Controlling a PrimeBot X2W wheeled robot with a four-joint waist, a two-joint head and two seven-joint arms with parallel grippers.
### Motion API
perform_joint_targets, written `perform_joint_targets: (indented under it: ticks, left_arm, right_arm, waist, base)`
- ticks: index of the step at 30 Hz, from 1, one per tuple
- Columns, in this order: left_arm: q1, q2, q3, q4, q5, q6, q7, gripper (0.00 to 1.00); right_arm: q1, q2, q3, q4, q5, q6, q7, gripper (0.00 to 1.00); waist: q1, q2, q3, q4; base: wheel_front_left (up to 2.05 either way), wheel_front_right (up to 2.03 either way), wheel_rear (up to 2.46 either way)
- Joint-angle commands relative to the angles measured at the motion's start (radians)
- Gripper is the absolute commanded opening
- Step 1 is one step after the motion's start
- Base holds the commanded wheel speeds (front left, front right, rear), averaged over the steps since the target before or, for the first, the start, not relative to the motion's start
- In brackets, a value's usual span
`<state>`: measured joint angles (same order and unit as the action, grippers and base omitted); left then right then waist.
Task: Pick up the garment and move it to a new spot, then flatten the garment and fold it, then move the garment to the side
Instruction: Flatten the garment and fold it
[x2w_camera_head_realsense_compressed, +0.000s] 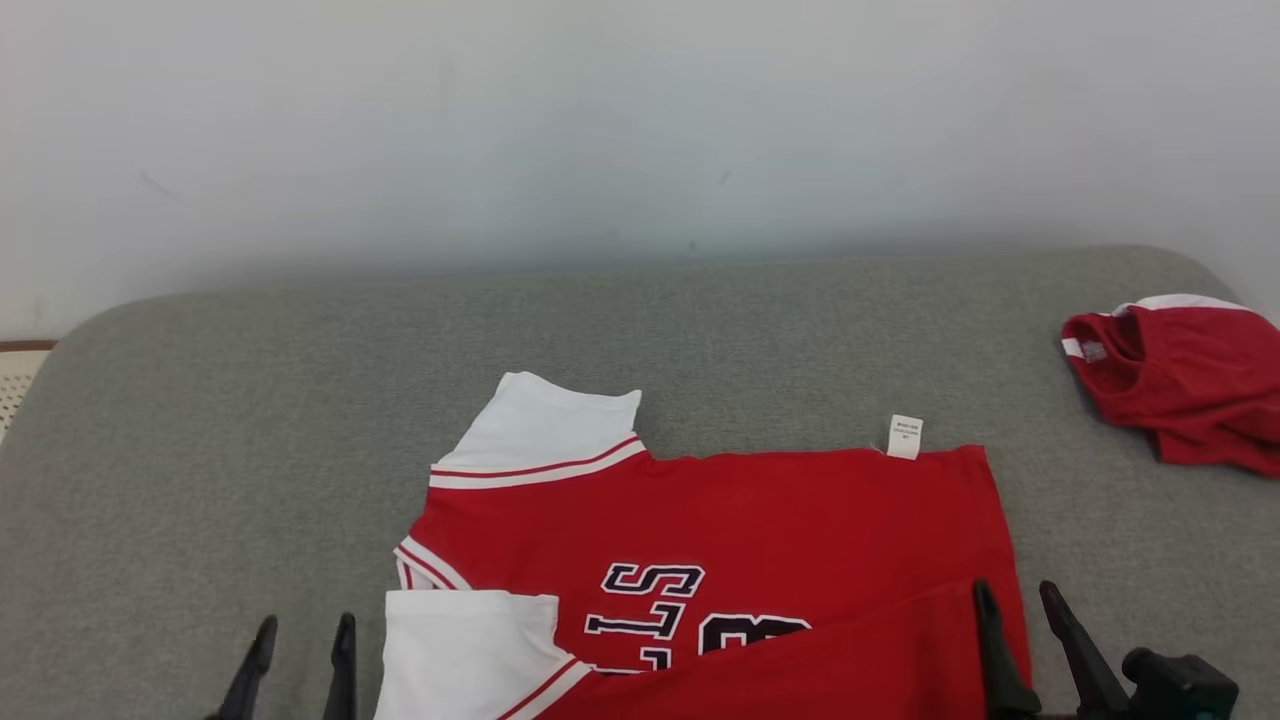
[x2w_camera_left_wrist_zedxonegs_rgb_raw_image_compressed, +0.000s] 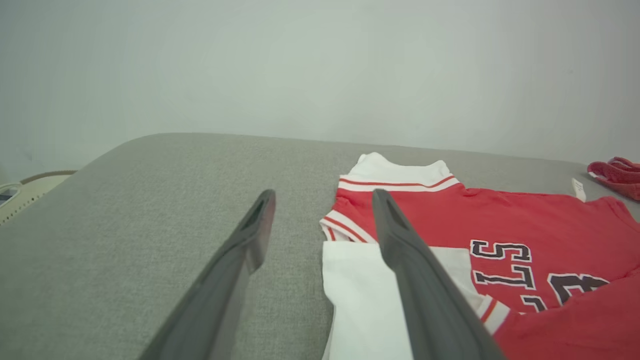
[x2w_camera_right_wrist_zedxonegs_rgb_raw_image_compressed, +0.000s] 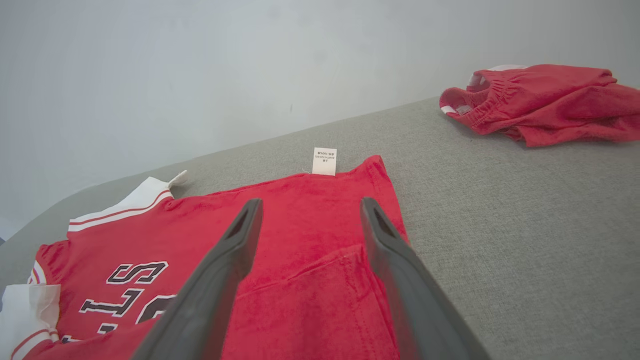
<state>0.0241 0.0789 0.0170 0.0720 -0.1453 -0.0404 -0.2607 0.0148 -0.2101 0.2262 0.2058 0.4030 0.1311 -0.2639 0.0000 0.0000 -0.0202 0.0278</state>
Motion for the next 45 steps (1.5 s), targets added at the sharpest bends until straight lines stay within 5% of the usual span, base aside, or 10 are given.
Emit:
perform_joint_targets:
  ticks: [1, 7, 18, 33, 45]
  left_arm:
    - [-0.040, 0.017, 0.000, 0.020, -0.003, -0.014, -0.003, 1.00]
    - [-0.192, 0.081, -0.032, 0.097, -0.028, -0.062, 0.047, 1.00]
    - [-0.454, 0.213, -0.077, 0.217, -0.122, -0.088, 0.173, 1.00]
    - [-0.710, 0.350, -0.185, 0.434, -0.276, -0.090, 0.300, 1.00]
    - [-0.834, 0.393, -0.265, 0.639, -0.322, -0.090, 0.328, 1.00]
  right_arm:
    - [-0.018, 0.005, 0.006, 0.000, -0.011, -0.001, -0.001, 1.00]
    - [-0.080, 0.021, 0.034, 0.010, -0.022, -0.001, -0.001, 1.00]
    - [-0.210, 0.092, 0.061, 0.031, -0.018, -0.001, -0.002, 1.00]
    - [-0.316, 0.133, 0.104, 0.041, -0.016, -0.001, -0.002, 1.00]
    - [-0.350, 0.149, 0.120, 0.049, -0.013, -0.001, -0.002, 1.00]
  waist:
    - [0.0000, 0.0000, 0.014, -0.027]
    - [0.0000, 0.0000, 0.064, -0.099]
    - [0.0000, 0.0000, 0.178, -0.246]
    - [0.0000, 0.0000, 0.290, -0.348]
    - [0.0000, 0.0000, 0.351, -0.398]
  base:
    - [0.00, 0.00, 0.00]
    - [0.00, 0.00, 0.00]
    - [0.00, 0.00, 0.00]
    - [0.00, 0.00, 0.00]
    - [0.00, 0.00, 0.00]
